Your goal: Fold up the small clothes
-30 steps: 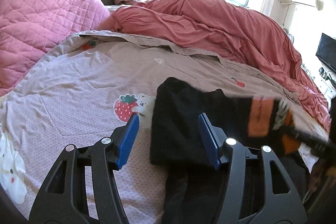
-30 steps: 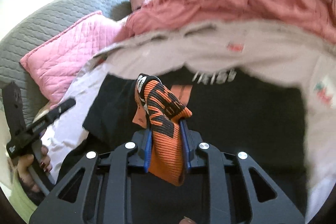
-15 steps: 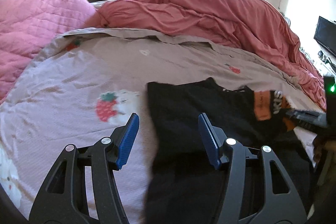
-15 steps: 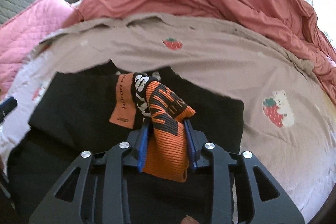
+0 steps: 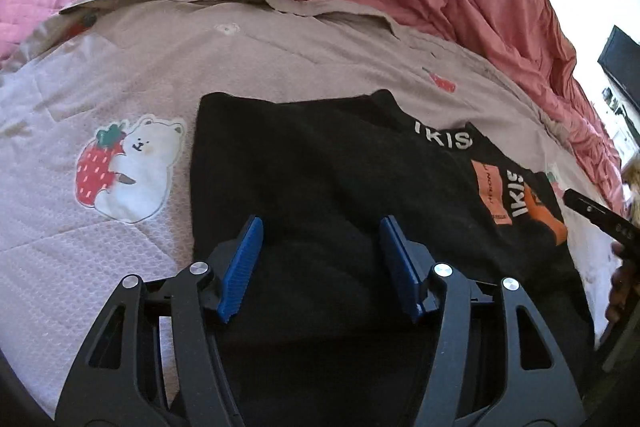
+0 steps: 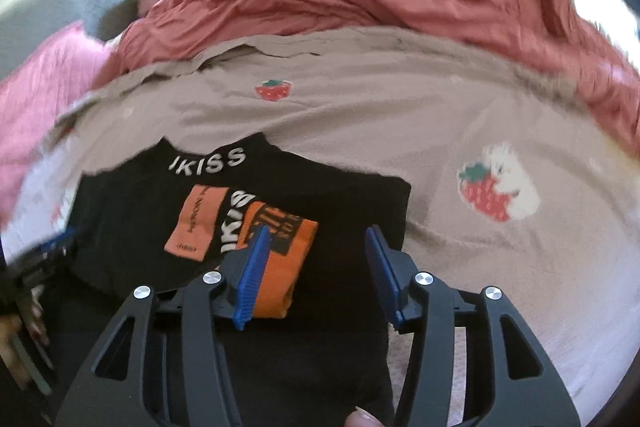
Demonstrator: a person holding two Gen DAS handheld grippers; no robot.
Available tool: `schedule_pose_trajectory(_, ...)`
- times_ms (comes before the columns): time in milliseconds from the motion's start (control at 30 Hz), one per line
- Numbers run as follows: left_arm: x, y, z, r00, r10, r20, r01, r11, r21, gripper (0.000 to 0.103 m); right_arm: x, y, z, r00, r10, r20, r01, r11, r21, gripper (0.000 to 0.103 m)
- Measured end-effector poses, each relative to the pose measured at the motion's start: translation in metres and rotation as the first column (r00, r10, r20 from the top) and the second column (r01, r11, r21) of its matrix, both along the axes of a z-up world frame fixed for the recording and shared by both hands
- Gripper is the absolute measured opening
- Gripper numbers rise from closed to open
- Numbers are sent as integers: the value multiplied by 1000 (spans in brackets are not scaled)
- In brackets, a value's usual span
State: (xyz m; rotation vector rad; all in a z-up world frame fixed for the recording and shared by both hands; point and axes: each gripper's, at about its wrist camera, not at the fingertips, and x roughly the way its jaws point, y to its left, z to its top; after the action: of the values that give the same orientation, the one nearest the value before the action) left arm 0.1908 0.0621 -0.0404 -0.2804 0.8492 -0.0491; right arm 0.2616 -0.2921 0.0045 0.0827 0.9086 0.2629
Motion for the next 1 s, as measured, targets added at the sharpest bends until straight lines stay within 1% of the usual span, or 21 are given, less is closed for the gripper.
schedule_pose_trajectory(33,-1,1,-1,1000,-1,1,1,1000,-12,53,3,-1,-3,1000,-2,-19,2,1000,22,42)
schedule_pose_trajectory(67,-1,2,-2,1000,-1,3,1,1000,-18,53,4,0,-5,1000,2,-31,-1,999,34,42)
schedule_pose_trajectory(200,-1,2,-1,1000,-3,5,3,1000,-22,53,10,11,-21,997,9,-71,-8,1000,19,42)
schedule_pose_trajectory(233,-1,2,-1,1000,-3,5,3,1000,-23,53,11,14,-25,997,12,-81,-10,1000,23,40)
schedule_pose_trajectory(267,-1,2,-1,1000,-3,5,3,1000,-25,54,12,17,-29,996,22,-89,-20,999,31,35)
schedule_pose_trajectory(300,-1,2,-1,1000,-4,6,4,1000,-27,54,12,21,-33,994,41,-97,-37,998,43,21)
schedule_pose_trajectory(367,-1,3,-1,1000,-3,8,4,1000,-29,54,9,28,-33,995,50,-82,-49,999,2,18)
schedule_pose_trajectory(400,-1,3,0,1000,-3,9,3,1000,-30,54,6,31,-29,996,63,-57,-64,998,-15,5)
schedule_pose_trajectory(433,-1,3,0,1000,-3,11,3,999,-33,54,4,31,-25,997,72,-41,-72,997,-11,3)
schedule_pose_trajectory(467,-2,4,0,1000,-3,12,3,999,-35,54,2,30,-20,997,75,-18,-75,997,-7,3)
schedule_pose_trajectory(533,-3,4,0,1000,-2,14,3,999,-37,54,-5,28,-4,996,68,59,-66,997,-42,3)
schedule_pose_trajectory(600,-4,5,1,1000,-2,15,2,999,-37,54,-8,26,7,993,59,107,-51,996,-69,2)
schedule_pose_trajectory(633,-4,5,1,1000,-2,15,2,999,-36,54,-7,25,8,992,57,110,-49,996,-80,2)
schedule_pose_trajectory(667,-4,5,1,1000,-1,15,2,999,-37,54,-5,26,6,994,59,94,-50,994,-98,2)
schedule_pose_trajectory(767,-4,5,1,1000,-1,15,2,999,-38,55,1,22,-3,998,45,48,-41,997,-70,2)
schedule_pose_trajectory(833,-5,5,1,1000,-1,16,1,999,-40,55,5,17,-9,1000,8,28,-6,997,-76,2)
schedule_pose_trajectory(867,-5,5,1,1000,-1,16,1,999,-41,55,6,14,-11,1000,-2,15,3,998,-64,2)
schedule_pose_trajectory(933,-5,5,1,1000,0,16,1,999,-39,55,7,9,-13,1000,-9,-8,9,1000,-10,6)
schedule_pose_trajectory(967,-5,5,1,1000,-1,16,1,999,-39,55,8,8,-14,1000,-10,-16,10,1000,4,14)
schedule_pose_trajectory(1000,-5,5,1,1000,-1,16,2,999,-39,55,9,6,-16,999,-9,-31,9,1000,28,27)
